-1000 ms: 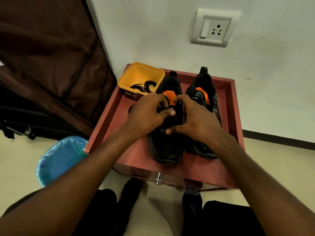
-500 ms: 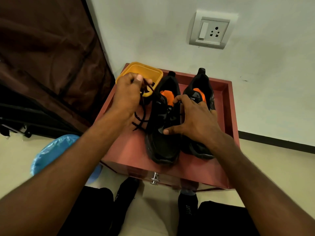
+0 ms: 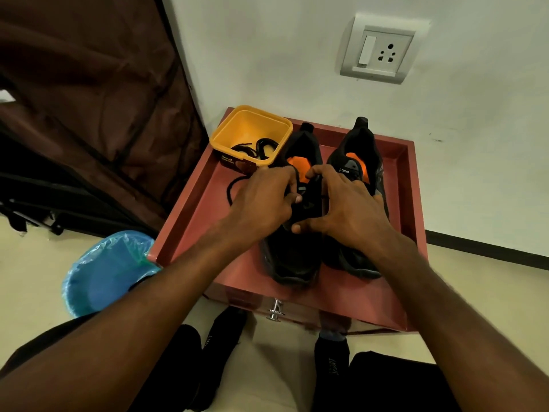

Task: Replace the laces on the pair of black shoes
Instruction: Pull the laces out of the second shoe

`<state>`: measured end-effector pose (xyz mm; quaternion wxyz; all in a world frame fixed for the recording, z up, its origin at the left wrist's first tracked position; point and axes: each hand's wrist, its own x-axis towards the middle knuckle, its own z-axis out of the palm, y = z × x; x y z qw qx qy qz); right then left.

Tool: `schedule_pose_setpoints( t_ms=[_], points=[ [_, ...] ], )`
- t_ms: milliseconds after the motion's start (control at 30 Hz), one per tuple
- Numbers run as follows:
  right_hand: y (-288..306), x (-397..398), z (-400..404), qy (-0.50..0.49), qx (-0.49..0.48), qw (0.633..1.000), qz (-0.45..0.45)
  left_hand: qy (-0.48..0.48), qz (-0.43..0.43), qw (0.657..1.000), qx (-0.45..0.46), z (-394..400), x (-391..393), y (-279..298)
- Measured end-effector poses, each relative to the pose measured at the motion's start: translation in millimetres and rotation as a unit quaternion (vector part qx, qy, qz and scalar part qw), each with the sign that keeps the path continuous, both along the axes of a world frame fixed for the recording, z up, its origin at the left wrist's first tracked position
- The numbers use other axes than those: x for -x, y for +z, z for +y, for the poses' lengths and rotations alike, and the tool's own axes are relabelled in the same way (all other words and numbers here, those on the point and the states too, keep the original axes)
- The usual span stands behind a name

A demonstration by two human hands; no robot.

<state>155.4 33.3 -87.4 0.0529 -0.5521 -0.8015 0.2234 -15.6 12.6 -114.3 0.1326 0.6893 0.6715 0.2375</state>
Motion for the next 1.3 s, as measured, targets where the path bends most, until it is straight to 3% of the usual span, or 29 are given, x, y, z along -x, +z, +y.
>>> schedule_pose_setpoints(
  t_ms=[100, 167, 267, 333, 400, 500, 567, 667, 767, 900, 1300],
  points=[
    [2, 0, -1, 0.002, 0.0, 1.0, 0.006, 0.02, -0.054, 0.996, 0.064, 3, 1, -1],
    [3, -2, -1, -0.004, 0.006, 1.0, 0.011, 0.067, -0.147, 0.98, 0.114, 6, 2, -1],
    [4, -6, 0, -0.015, 0.016, 0.999, 0.023, 0.168, -0.404, 0.89, 0.126, 11, 11, 14],
    [3, -8, 1, -0.018, 0.021, 0.999, 0.032, 0.225, -0.474, 0.842, 0.124, 15, 27, 25],
    [1, -7, 2, -0.015, 0.027, 0.999, 0.036, 0.24, -0.4, 0.875, 0.13, 16, 41, 30],
    [-4, -5, 5, 0.002, 0.032, 0.998, 0.048, 0.198, -0.154, 0.955, 0.159, 9, 46, 29],
    [-6, -1, 5, 0.002, 0.01, 0.999, 0.042, 0.163, -0.011, 0.971, 0.175, 2, 39, 24],
    [-7, 10, 1, -0.019, -0.095, 0.994, 0.042, 0.122, 0.143, 0.977, 0.101, -2, 29, 17],
    [-9, 20, -7, 0.006, -0.139, 0.99, 0.034, 0.026, 0.091, 0.995, 0.038, 4, 27, 18],
    [-13, 23, -12, 0.009, -0.127, 0.992, 0.001, -0.095, 0.001, 0.994, 0.055, 5, 20, 15],
    [-18, 17, -8, -0.008, -0.14, 0.989, 0.048, -0.135, -0.078, 0.988, 0.004, 5, 19, -3]
  ],
)
